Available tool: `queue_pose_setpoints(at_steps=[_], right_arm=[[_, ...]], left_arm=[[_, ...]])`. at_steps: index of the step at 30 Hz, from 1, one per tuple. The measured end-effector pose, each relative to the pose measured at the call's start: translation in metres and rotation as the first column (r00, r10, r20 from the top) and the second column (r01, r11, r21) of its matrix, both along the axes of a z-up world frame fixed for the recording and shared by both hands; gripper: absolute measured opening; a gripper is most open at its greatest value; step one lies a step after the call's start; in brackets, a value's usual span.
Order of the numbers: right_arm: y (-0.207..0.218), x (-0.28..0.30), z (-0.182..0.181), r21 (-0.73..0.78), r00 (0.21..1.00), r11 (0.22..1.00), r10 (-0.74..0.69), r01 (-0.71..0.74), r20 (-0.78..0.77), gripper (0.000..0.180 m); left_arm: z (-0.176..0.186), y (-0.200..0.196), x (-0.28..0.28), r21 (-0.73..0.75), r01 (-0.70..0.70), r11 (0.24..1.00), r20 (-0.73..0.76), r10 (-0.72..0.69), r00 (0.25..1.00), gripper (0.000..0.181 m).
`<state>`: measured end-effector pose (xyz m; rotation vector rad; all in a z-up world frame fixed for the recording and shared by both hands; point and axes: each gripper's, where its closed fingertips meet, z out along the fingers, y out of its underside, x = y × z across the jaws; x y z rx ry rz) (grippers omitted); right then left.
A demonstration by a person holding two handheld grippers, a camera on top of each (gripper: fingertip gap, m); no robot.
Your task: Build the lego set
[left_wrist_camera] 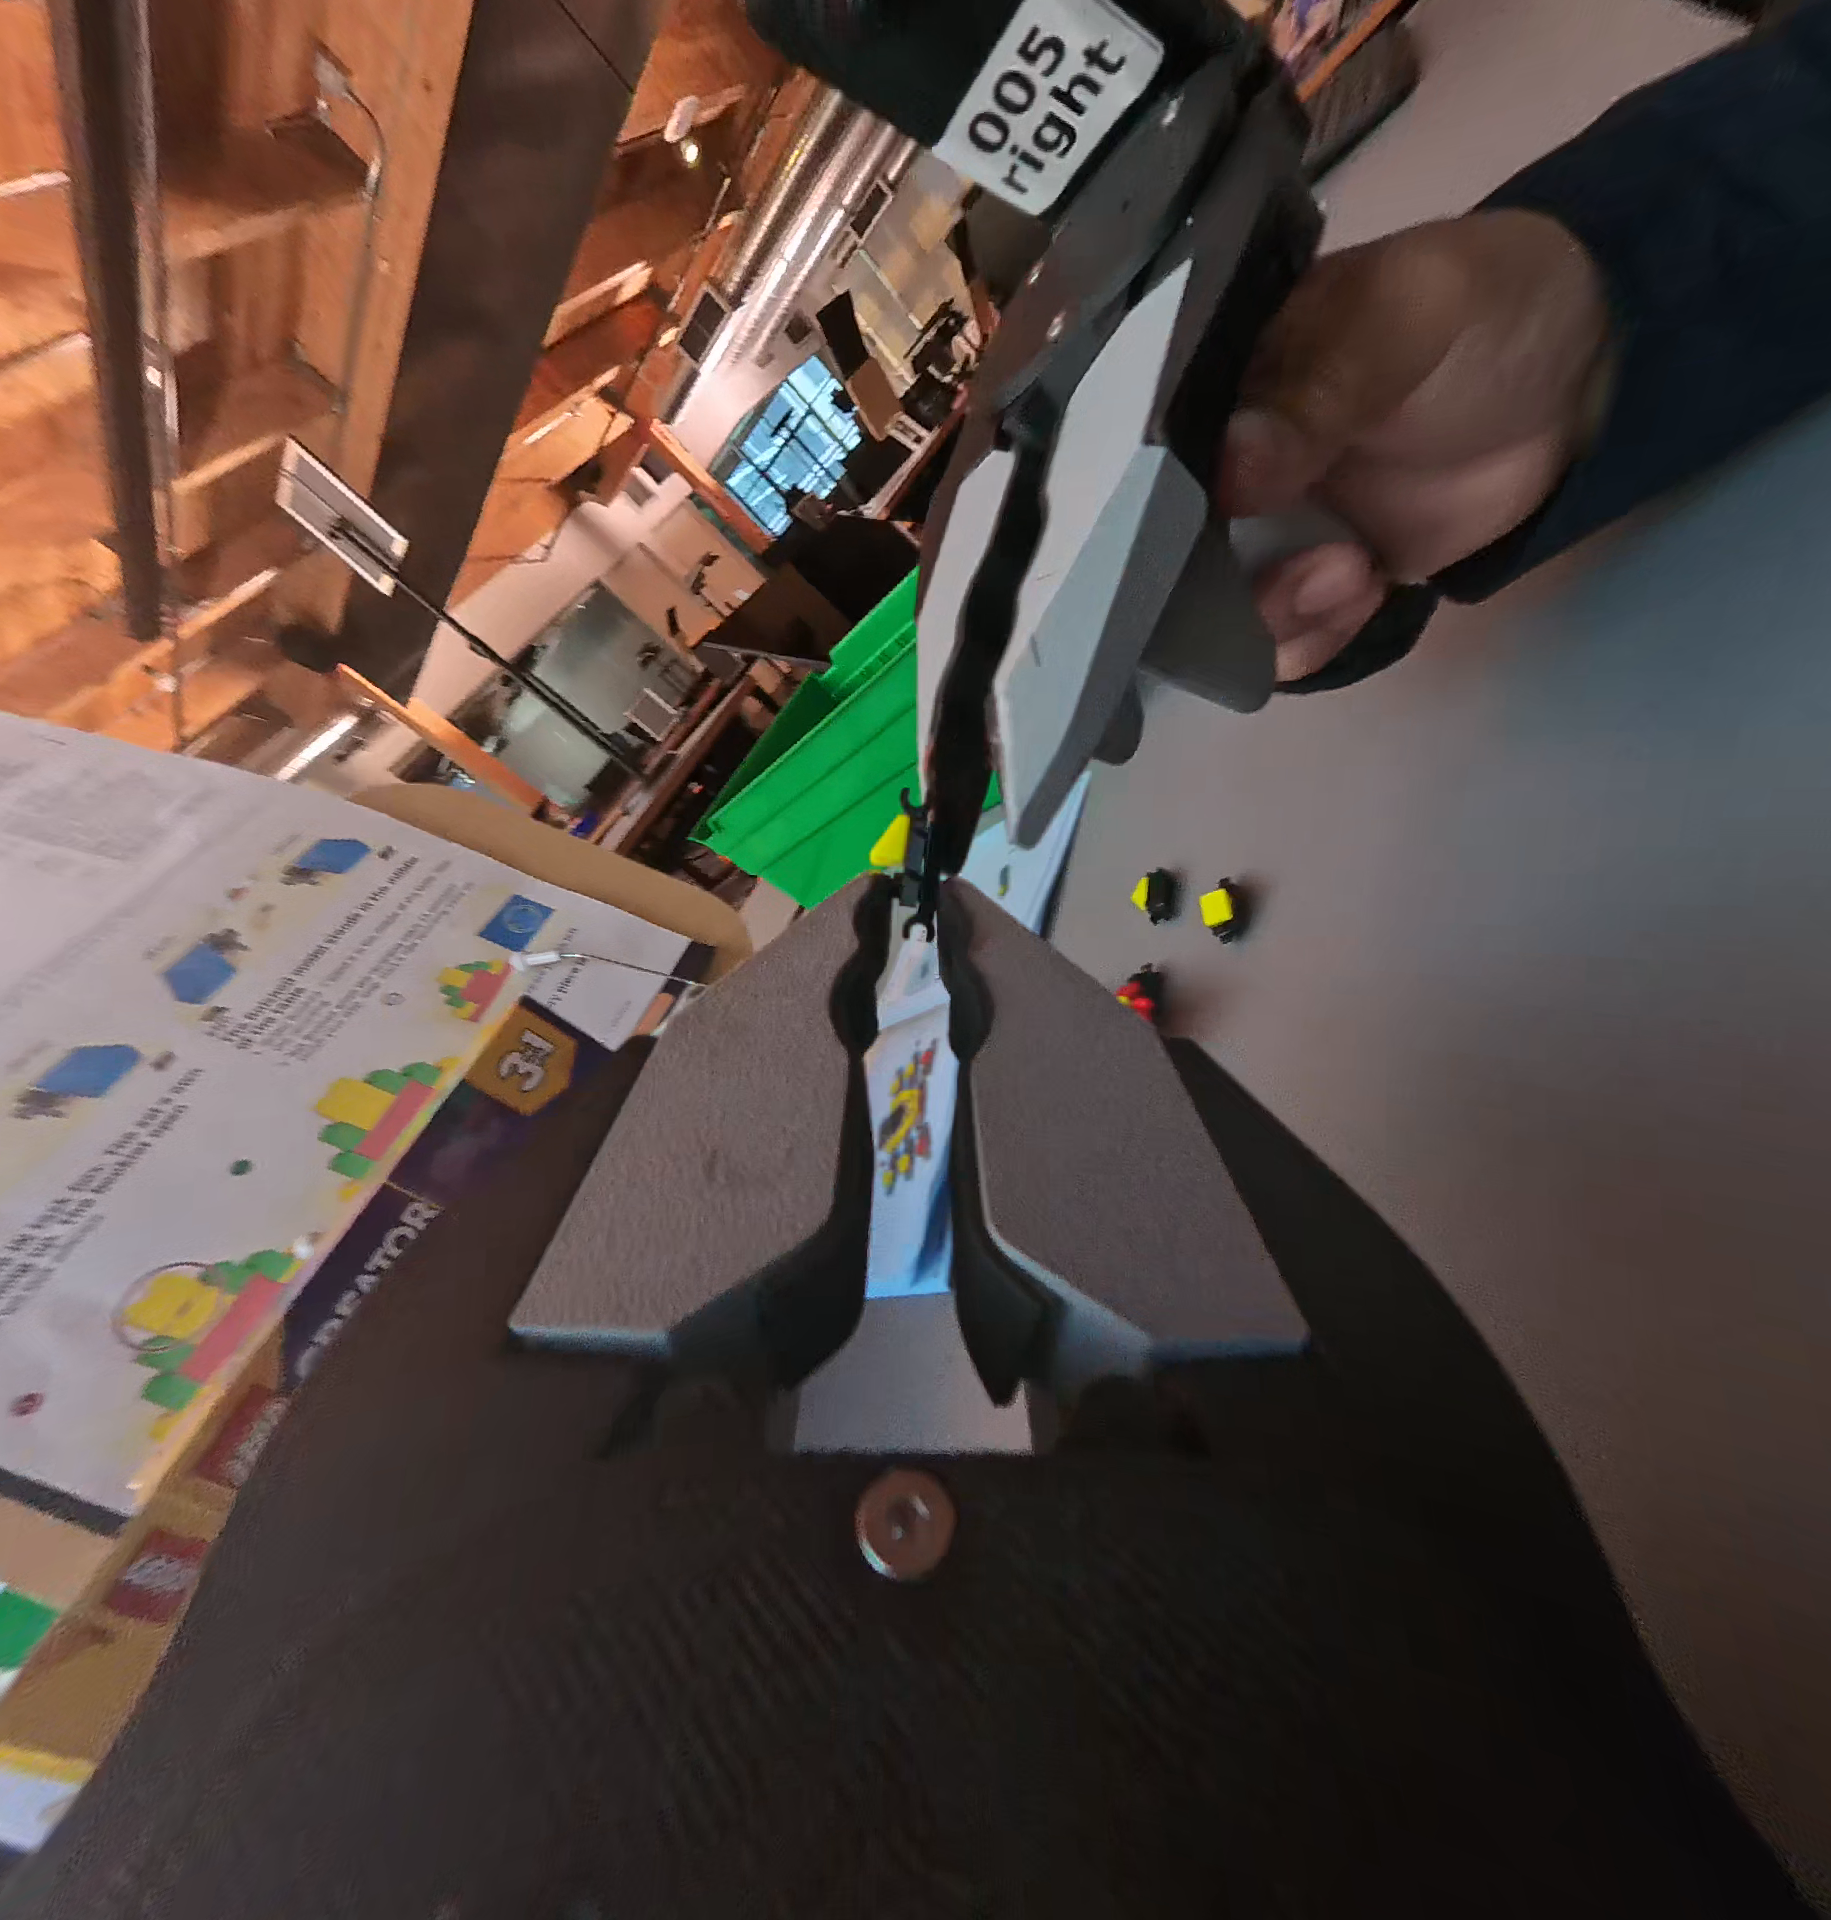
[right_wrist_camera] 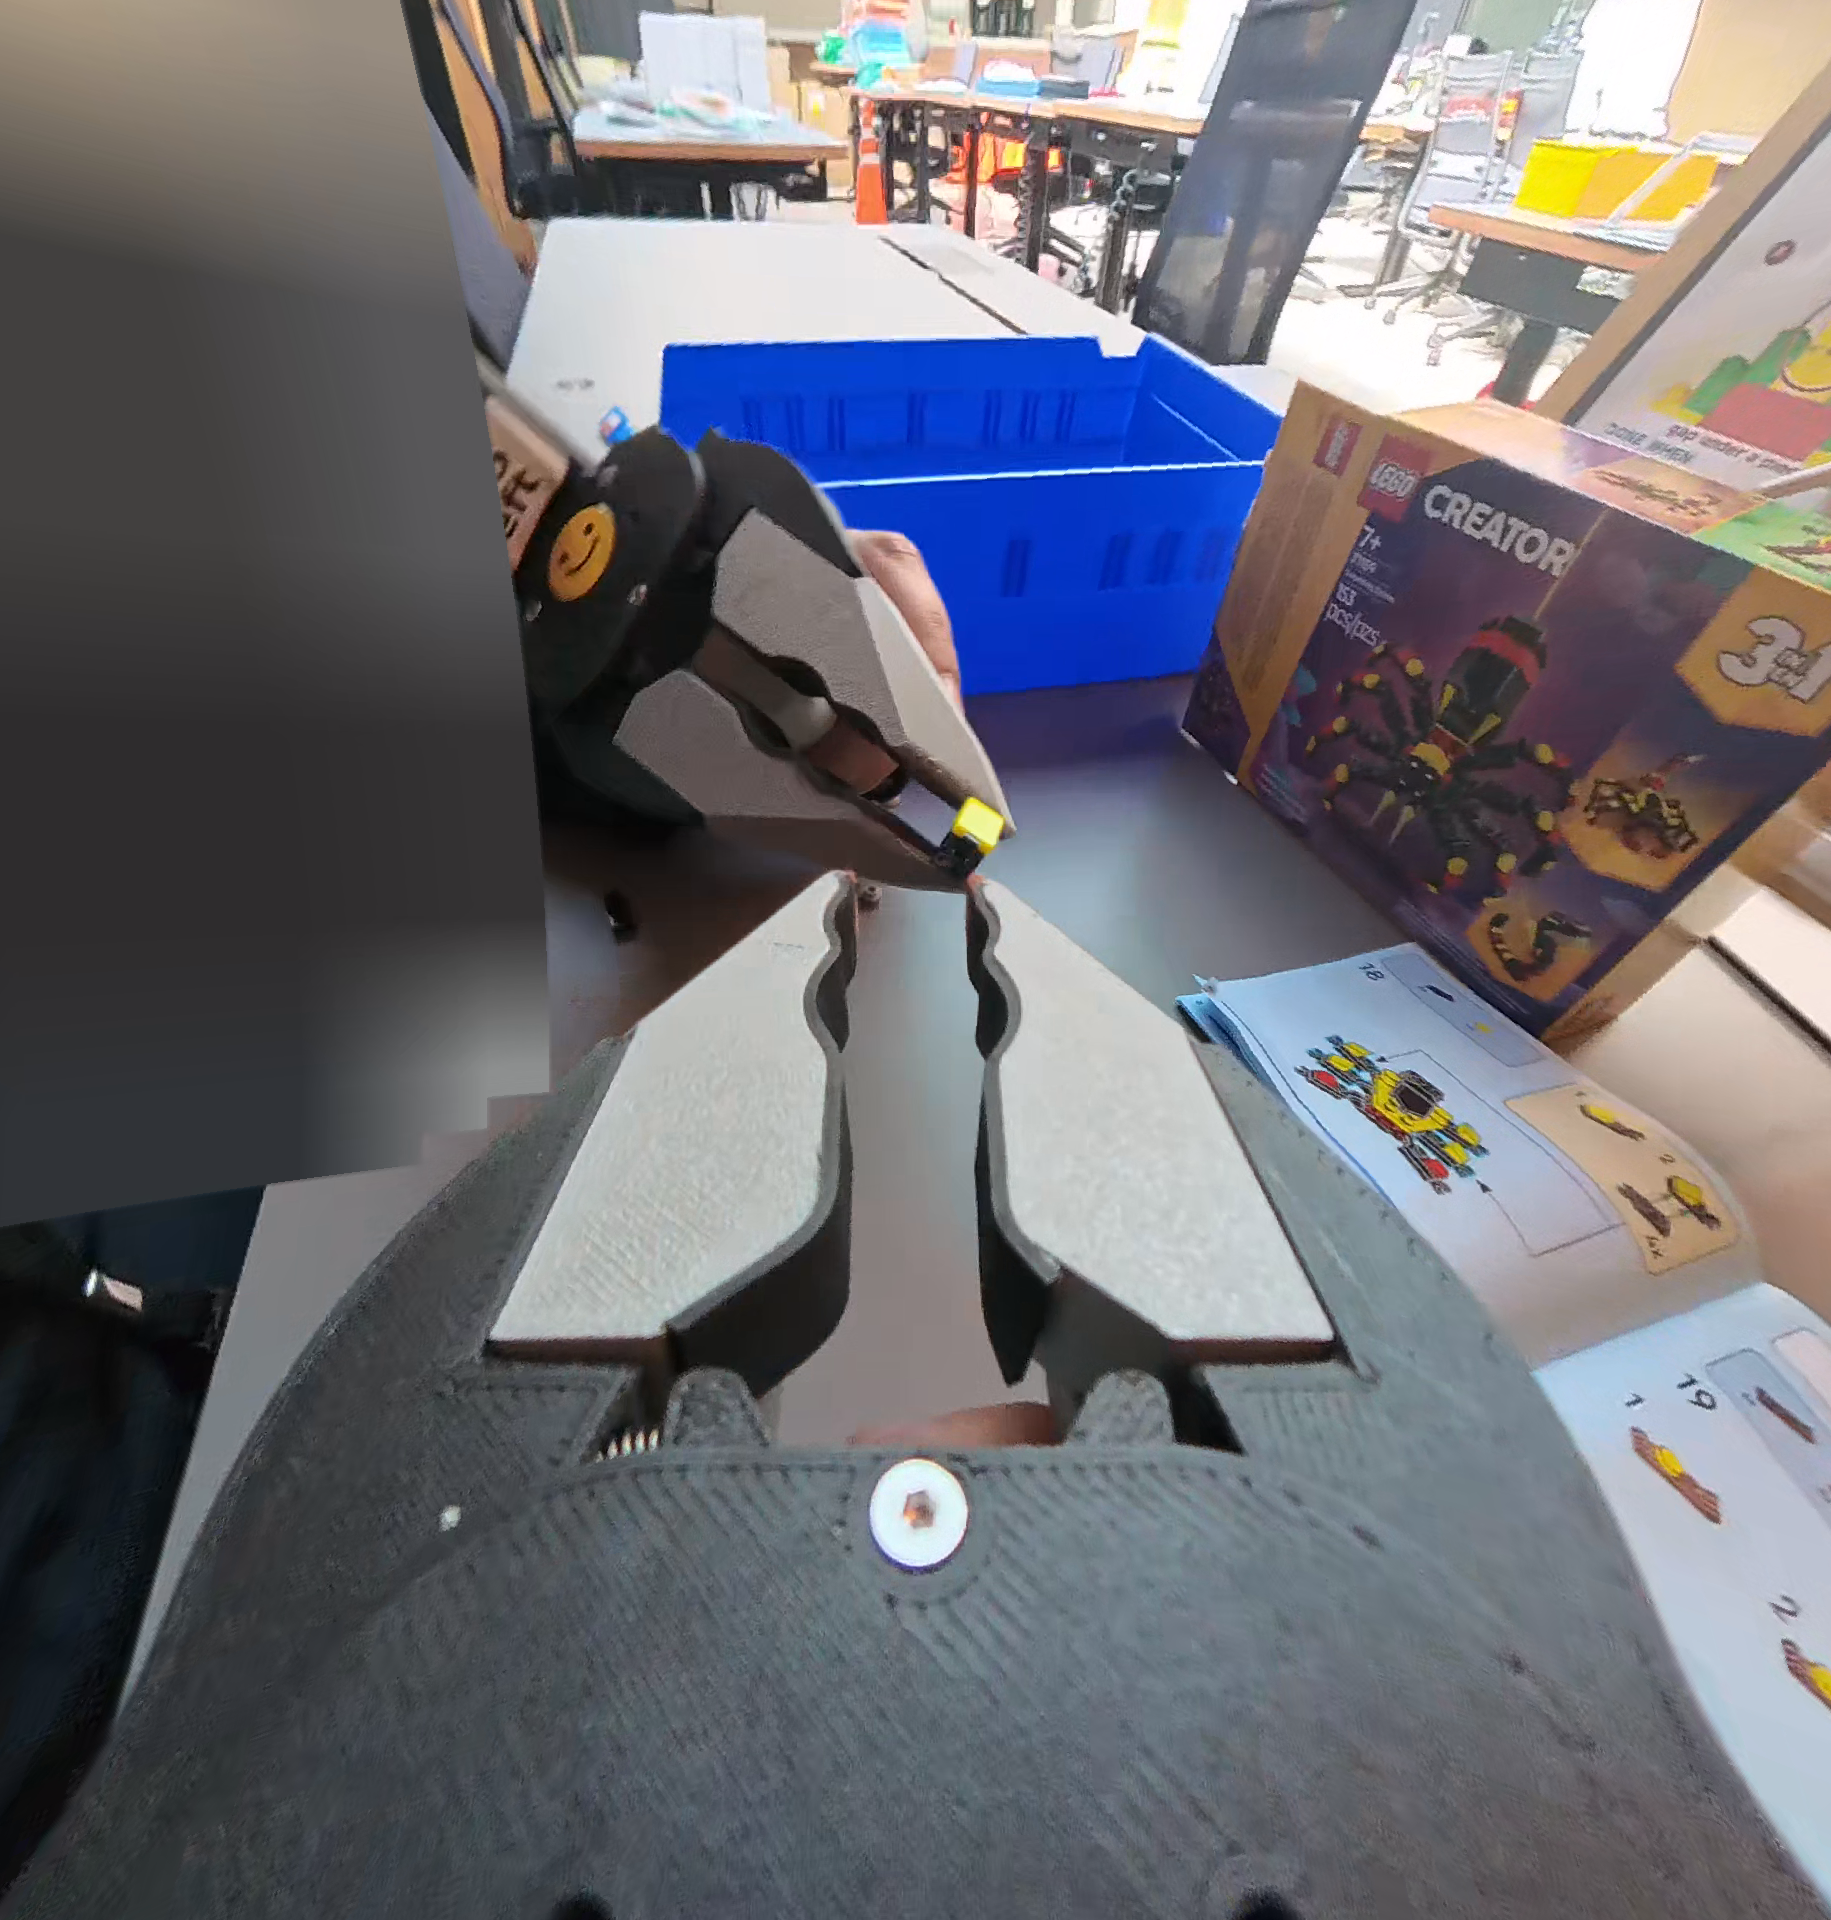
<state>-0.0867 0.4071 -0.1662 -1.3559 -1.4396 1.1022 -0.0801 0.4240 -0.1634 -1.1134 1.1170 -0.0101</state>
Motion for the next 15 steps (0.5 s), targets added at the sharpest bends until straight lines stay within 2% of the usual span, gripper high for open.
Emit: queue_pose_setpoints(at_steps=[5,8,15], right_arm=[[0.006,0.003,0.006,-0.072,0.999,0.997,-0.028,0.025,-0.041,0.014],[0.011,0.004,0.007,-0.038,0.997,0.997,-0.062,0.061,-0.038,0.009],[0.015,0.003,0.003,0.076,0.994,0.991,-0.105,0.107,-0.019,0.007]], left_arm=[[0.004,0.003,0.003,0.166,-0.105,0.981,-0.109,0.124,0.986,0.006],[0.002,0.004,0.004,0.225,-0.125,0.966,-0.169,0.165,0.972,0.006],[-0.002,0.007,0.003,0.191,-0.151,0.97,-0.191,0.187,0.964,0.006]])
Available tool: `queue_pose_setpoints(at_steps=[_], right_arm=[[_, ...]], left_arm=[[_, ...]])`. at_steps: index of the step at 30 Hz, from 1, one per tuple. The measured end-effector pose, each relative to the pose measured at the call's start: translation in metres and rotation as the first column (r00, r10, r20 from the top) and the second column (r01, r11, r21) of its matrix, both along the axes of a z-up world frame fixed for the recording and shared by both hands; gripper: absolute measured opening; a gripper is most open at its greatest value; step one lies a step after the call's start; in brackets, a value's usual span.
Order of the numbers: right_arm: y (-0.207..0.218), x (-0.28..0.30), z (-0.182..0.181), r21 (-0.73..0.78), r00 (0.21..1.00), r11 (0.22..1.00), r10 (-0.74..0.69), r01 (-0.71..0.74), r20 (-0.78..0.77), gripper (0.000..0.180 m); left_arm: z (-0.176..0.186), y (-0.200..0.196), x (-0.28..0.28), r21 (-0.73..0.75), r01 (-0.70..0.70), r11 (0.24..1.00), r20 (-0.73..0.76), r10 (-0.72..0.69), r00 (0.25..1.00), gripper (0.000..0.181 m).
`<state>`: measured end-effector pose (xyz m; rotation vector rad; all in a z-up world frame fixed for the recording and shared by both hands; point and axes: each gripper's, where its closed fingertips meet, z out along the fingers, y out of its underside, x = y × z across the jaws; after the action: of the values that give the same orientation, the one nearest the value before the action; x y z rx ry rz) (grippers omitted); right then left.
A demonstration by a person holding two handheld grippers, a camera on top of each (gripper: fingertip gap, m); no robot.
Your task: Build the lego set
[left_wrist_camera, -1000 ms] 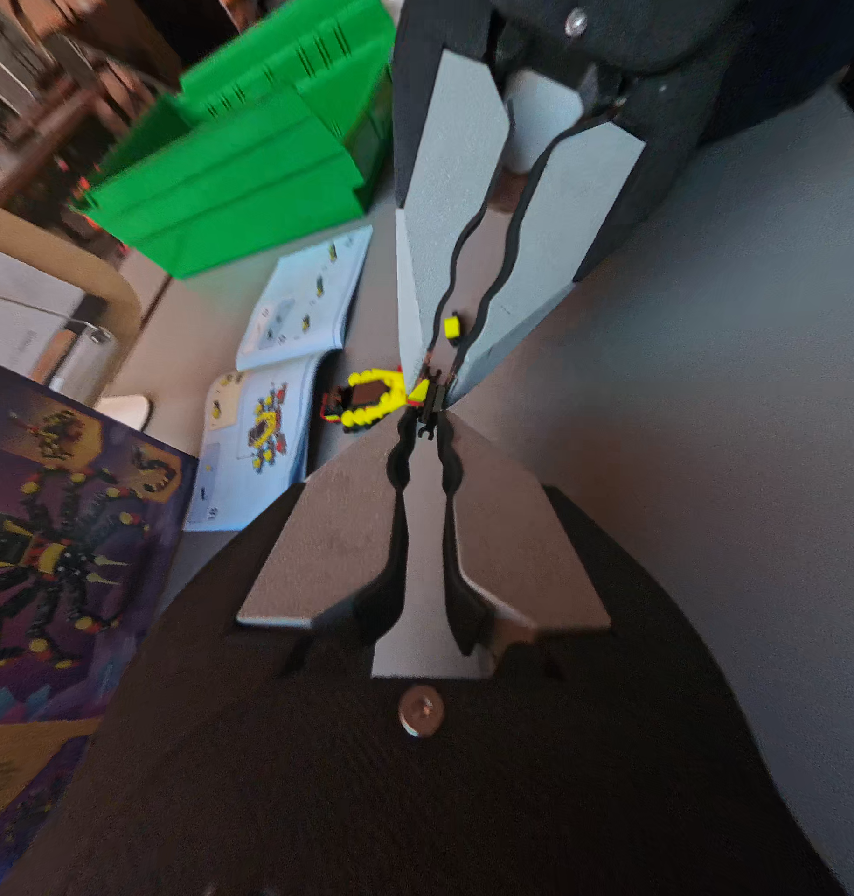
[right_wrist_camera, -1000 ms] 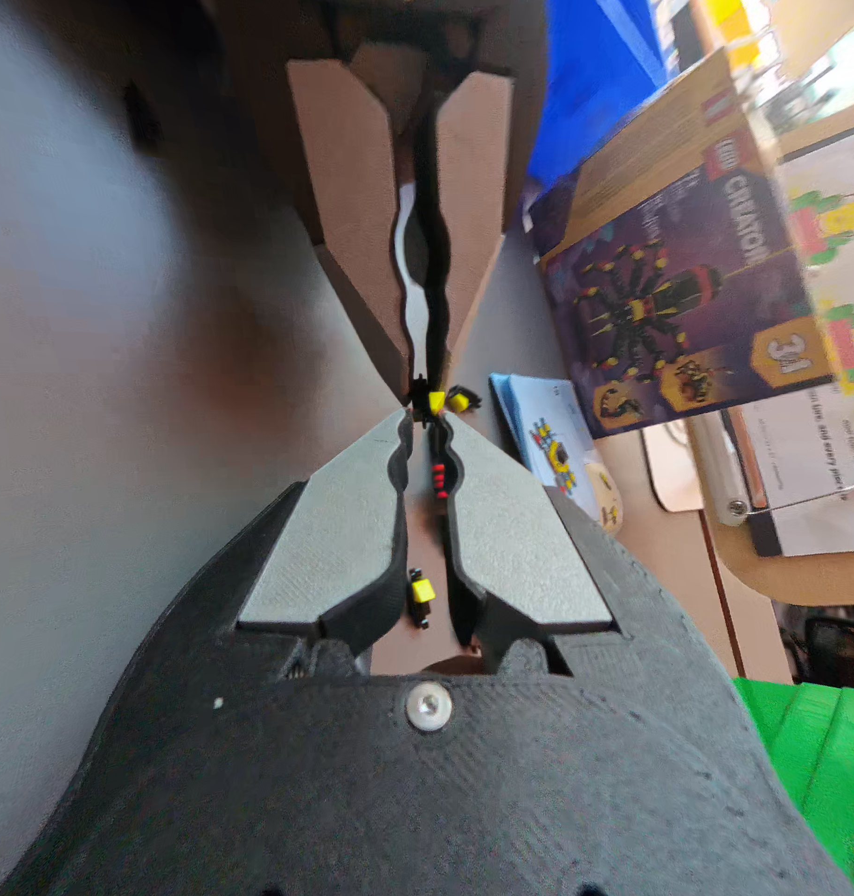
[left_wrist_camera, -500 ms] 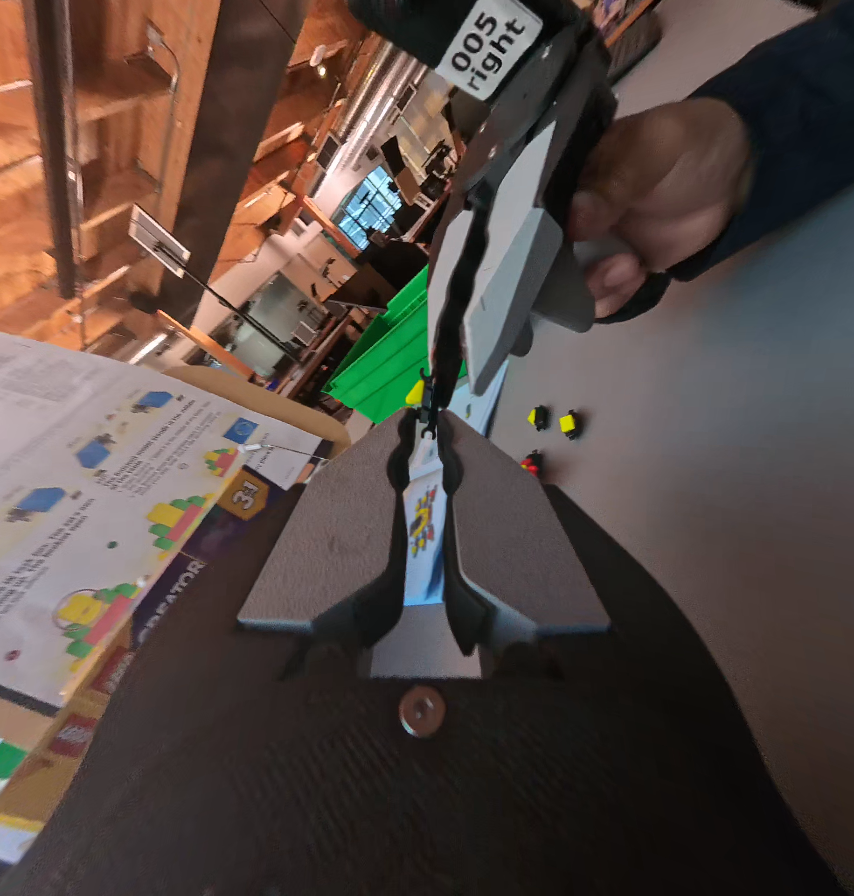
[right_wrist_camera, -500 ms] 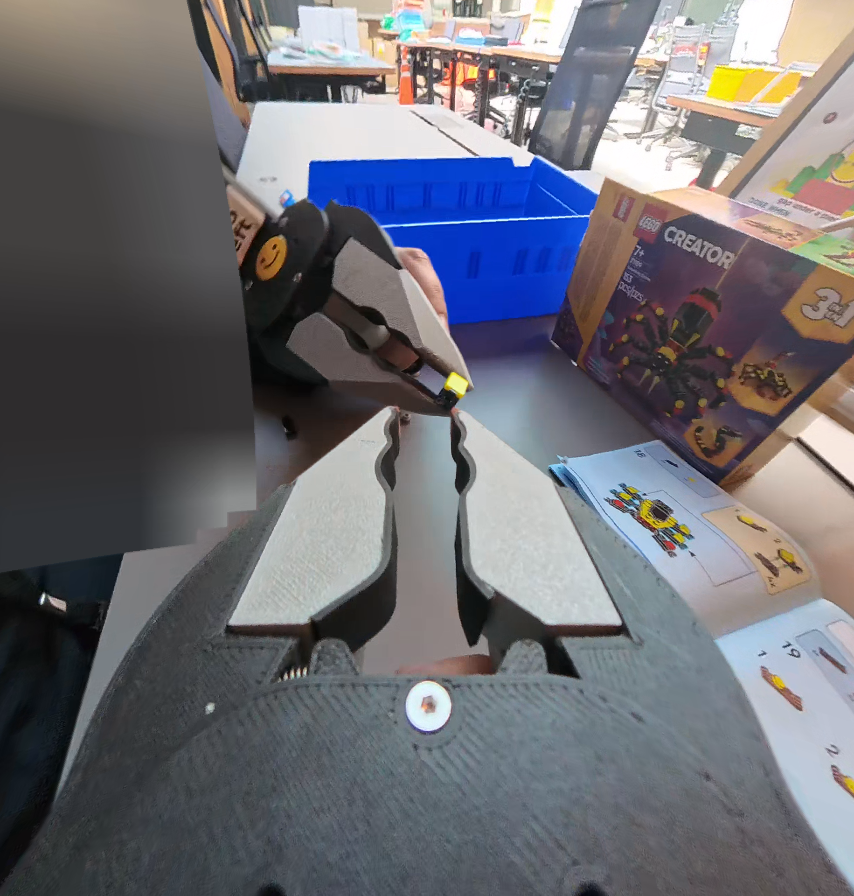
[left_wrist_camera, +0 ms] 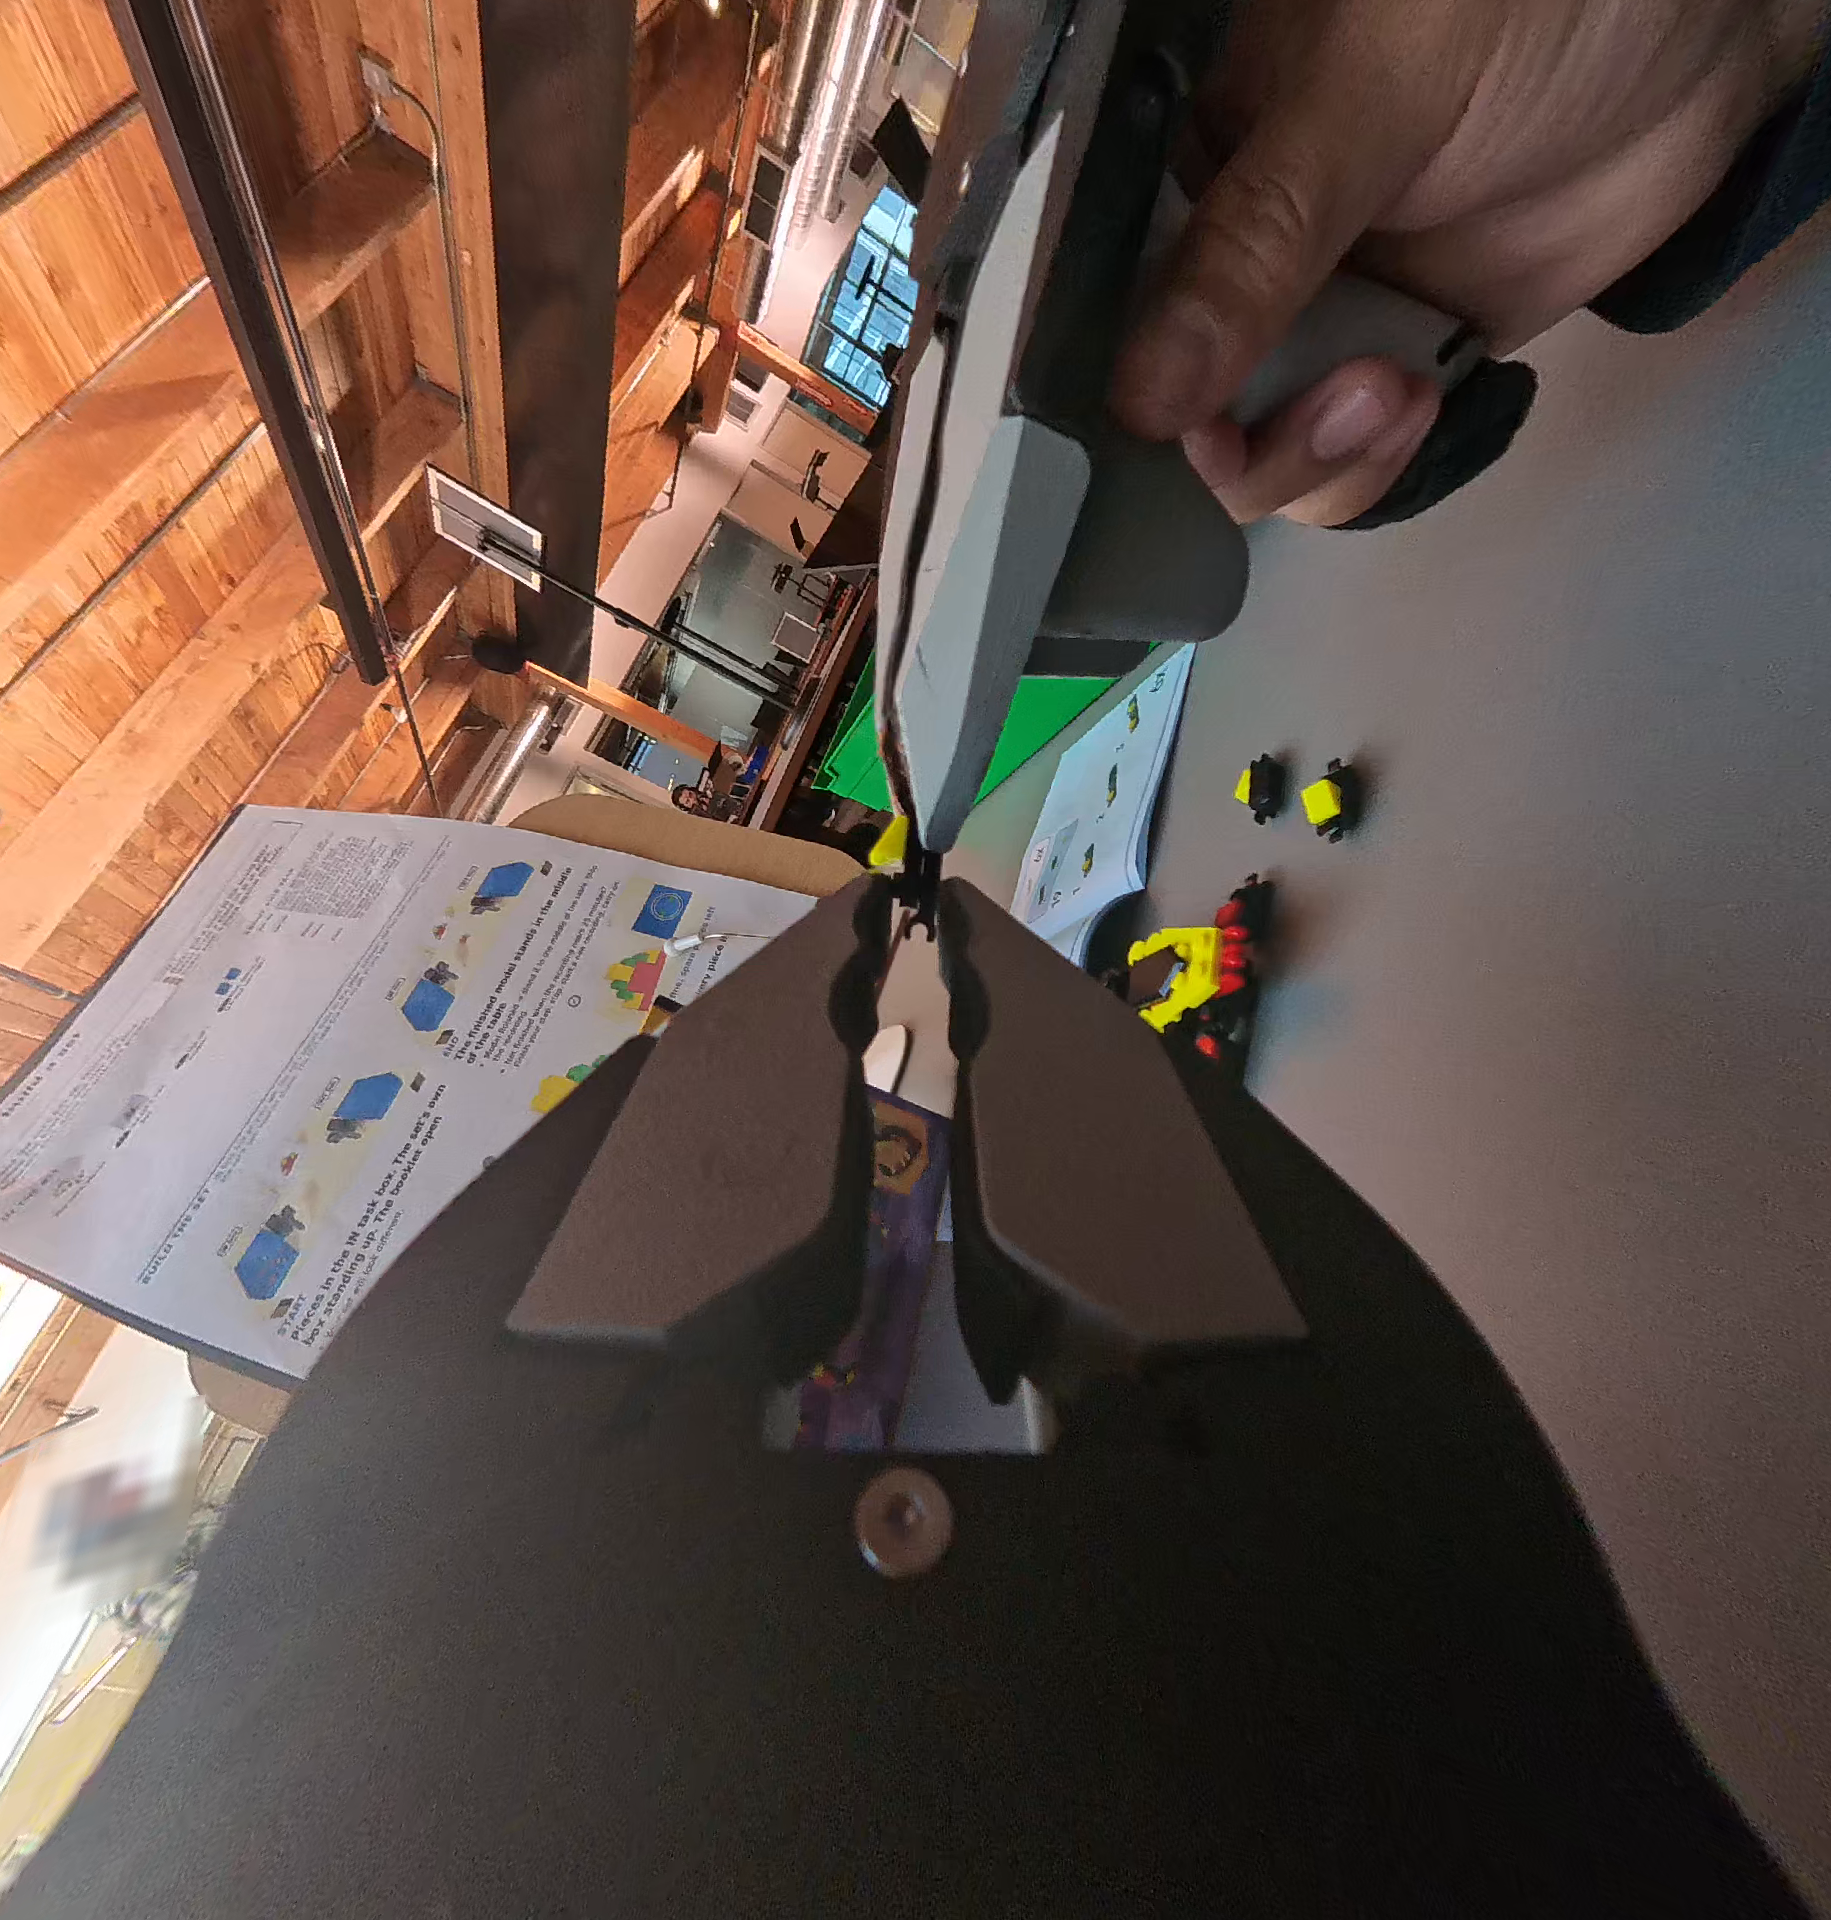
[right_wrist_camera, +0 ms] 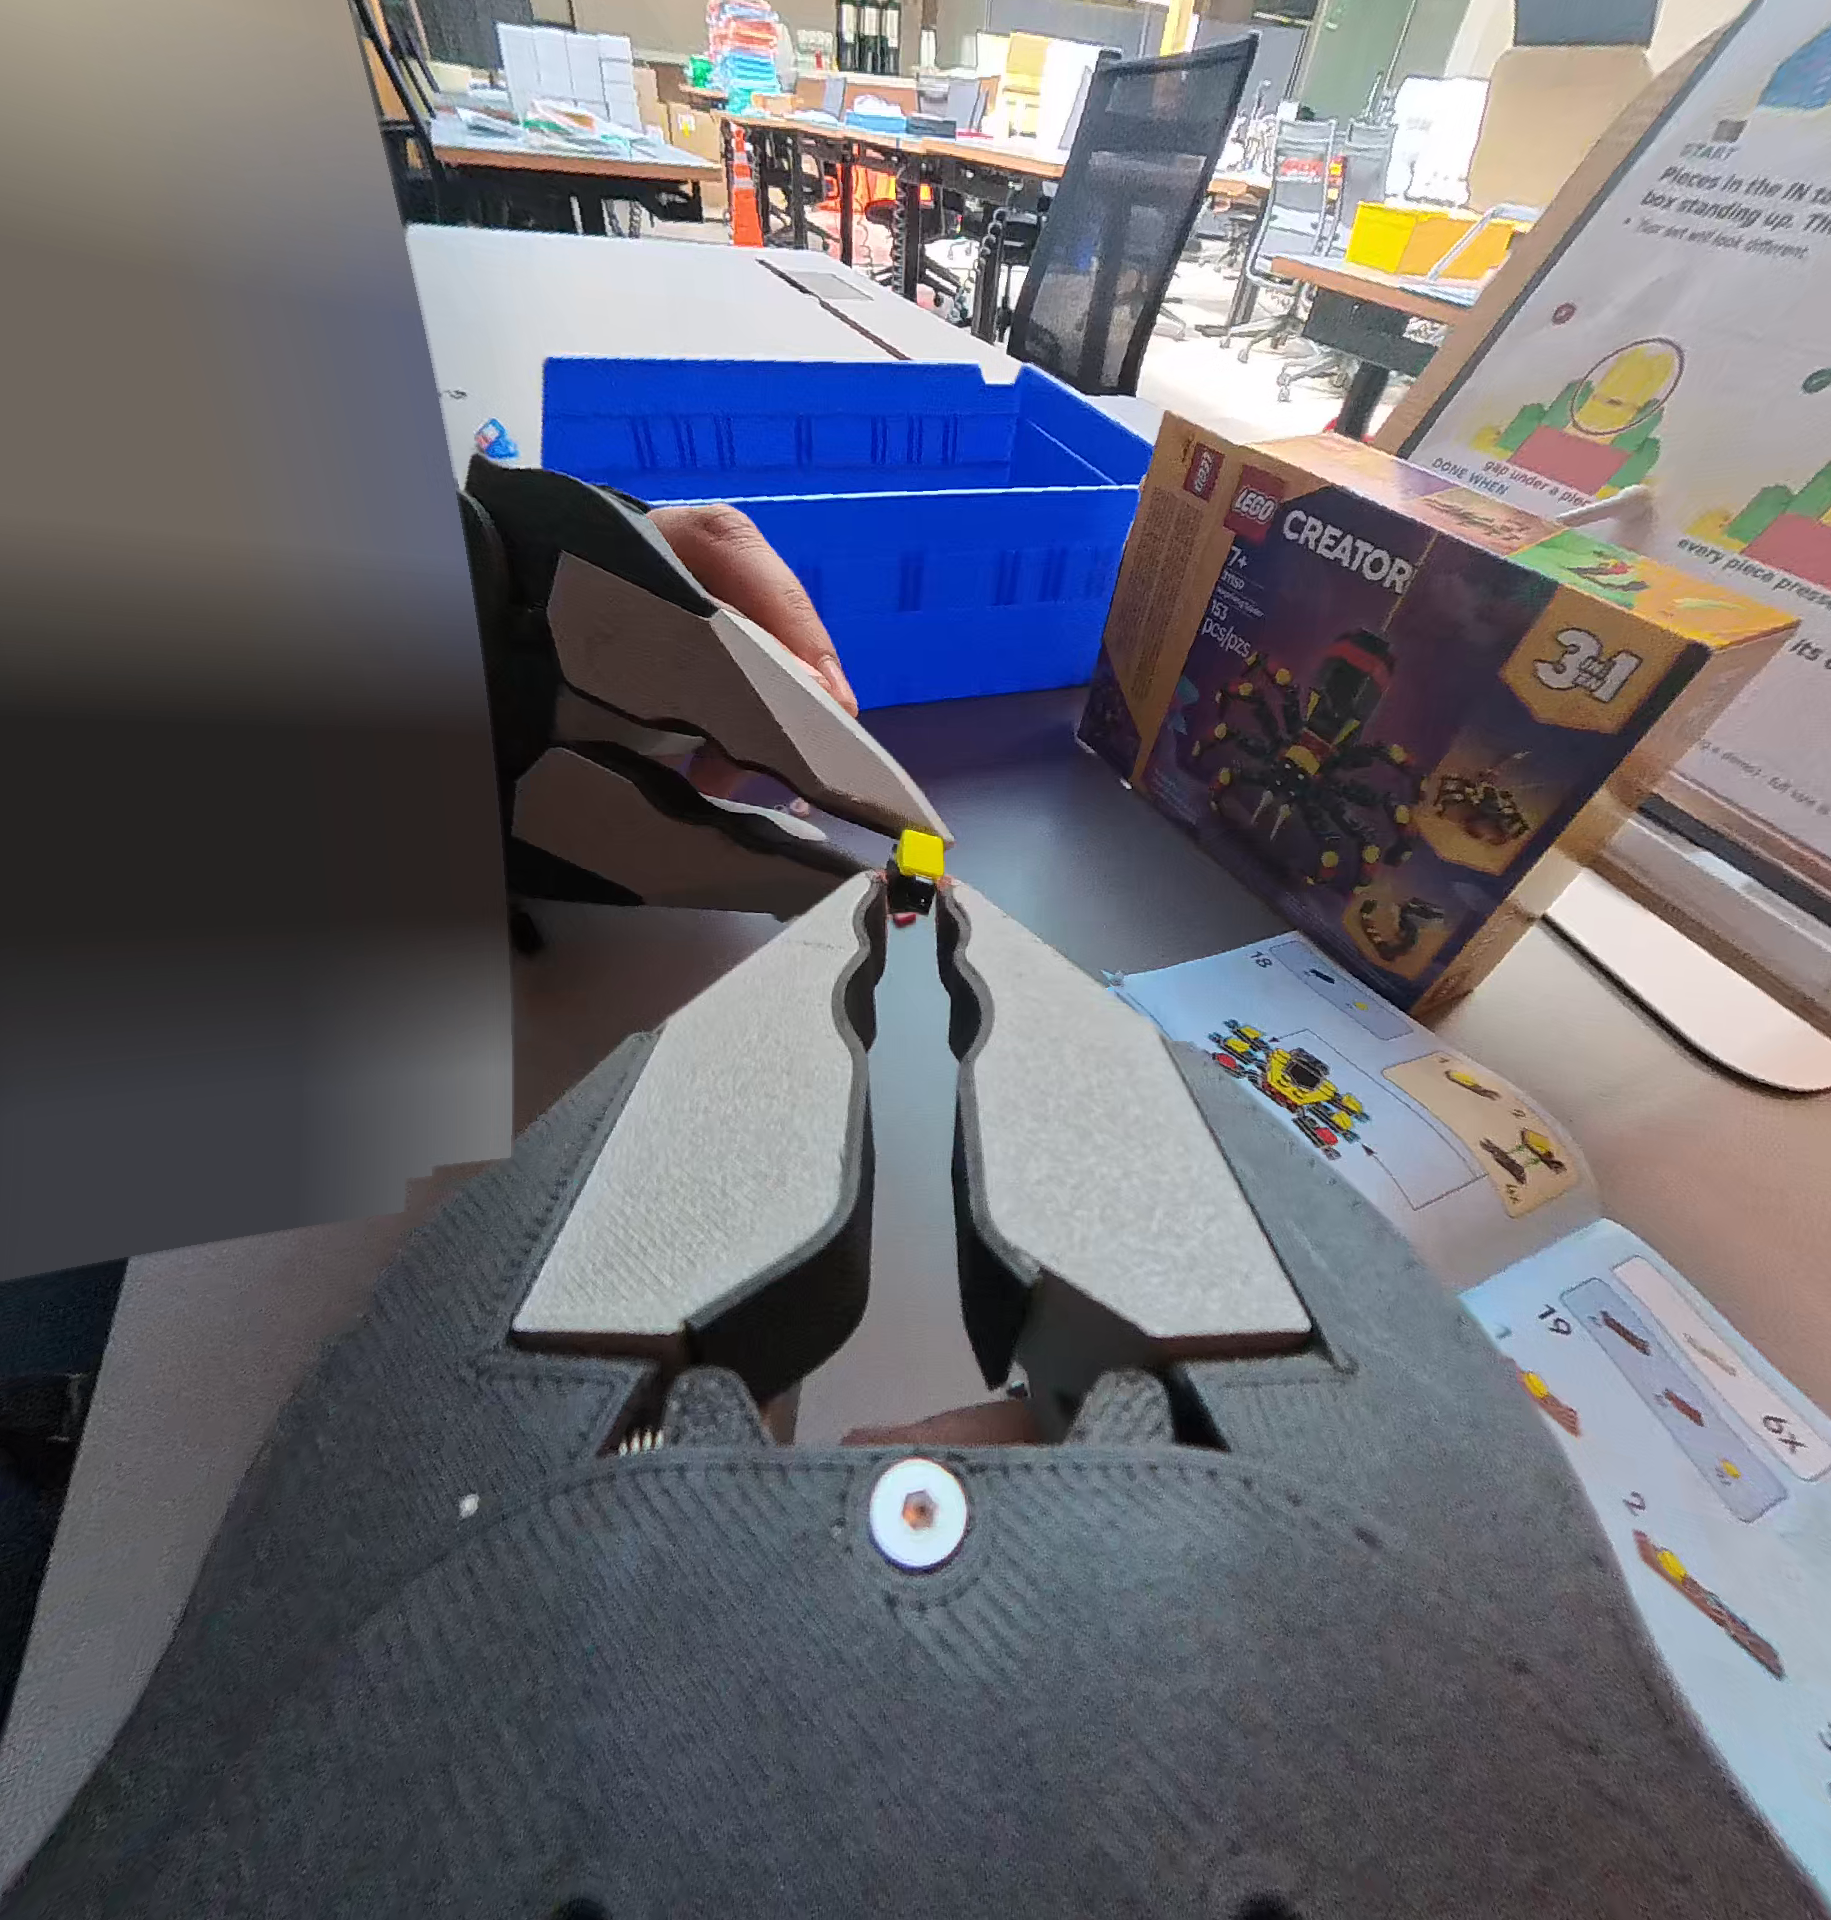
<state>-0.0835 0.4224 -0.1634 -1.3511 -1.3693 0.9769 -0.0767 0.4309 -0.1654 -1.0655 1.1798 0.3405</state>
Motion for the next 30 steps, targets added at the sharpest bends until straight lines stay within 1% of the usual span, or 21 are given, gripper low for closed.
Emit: queue_pose_setpoints(at_steps=[4,10,13,15,18,22,24,27,28,29,30], right_arm=[[-0.002,0.0,-0.002,0.148,0.998,0.988,-0.043,0.036,0.04,0.006],[-0.001,0.001,-0.003,0.261,0.993,0.962,-0.103,0.083,0.064,0.005],[-0.001,-0.001,-0.002,0.252,0.994,0.964,-0.099,0.083,0.05,0.005],[0.0,-0.003,-0.001,0.184,0.998,0.981,-0.065,0.06,0.018,0.006],[-0.001,-0.001,0.001,0.115,1.0,0.993,-0.009,0.01,-0.009,0.008],[0.0,0.002,0.0,0.114,1.0,0.993,0.01,-0.01,-0.001,0.015],[0.0,0.001,-0.002,0.108,1.0,0.994,0.011,-0.011,0.005,0.023],[-0.007,-0.002,-0.004,0.102,0.998,0.993,0.054,-0.055,0.01,0.036],[-0.011,-0.003,-0.004,0.109,0.997,0.991,0.076,-0.077,0.008,0.038],[-0.016,-0.002,-0.003,0.124,0.995,0.987,0.099,-0.099,0.005,0.033],[-0.02,-0.002,-0.001,0.149,0.994,0.983,0.113,-0.111,-0.001,0.023]], left_arm=[[-0.002,-0.001,0.0,-0.012,-0.006,1.0,-0.02,0.006,1.0,0.006],[-0.003,-0.001,-0.001,-0.031,-0.01,0.999,-0.015,0.009,1.0,0.007],[-0.002,0.0,-0.002,-0.043,-0.017,0.999,-0.001,0.017,1.0,0.006],[-0.002,0.001,-0.004,-0.084,-0.007,0.996,0.037,0.01,0.999,0.007],[-0.002,-0.001,-0.003,-0.174,0.054,0.983,0.14,-0.029,0.99,0.006],[-0.001,-0.002,-0.004,-0.239,0.116,0.964,0.22,-0.062,0.973,0.006],[-0.001,-0.004,-0.004,-0.26,0.153,0.953,0.257,-0.084,0.963,0.006],[0.004,-0.016,0.004,-0.279,0.294,0.914,0.338,-0.194,0.921,0.006],[0.004,-0.019,0.006,-0.293,0.332,0.897,0.364,-0.216,0.906,0.006],[0.005,-0.02,0.006,-0.306,0.361,0.881,0.392,-0.229,0.891,0.006],[0.005,-0.021,0.005,-0.316,0.393,0.863,0.417,-0.245,0.875,0.006]])
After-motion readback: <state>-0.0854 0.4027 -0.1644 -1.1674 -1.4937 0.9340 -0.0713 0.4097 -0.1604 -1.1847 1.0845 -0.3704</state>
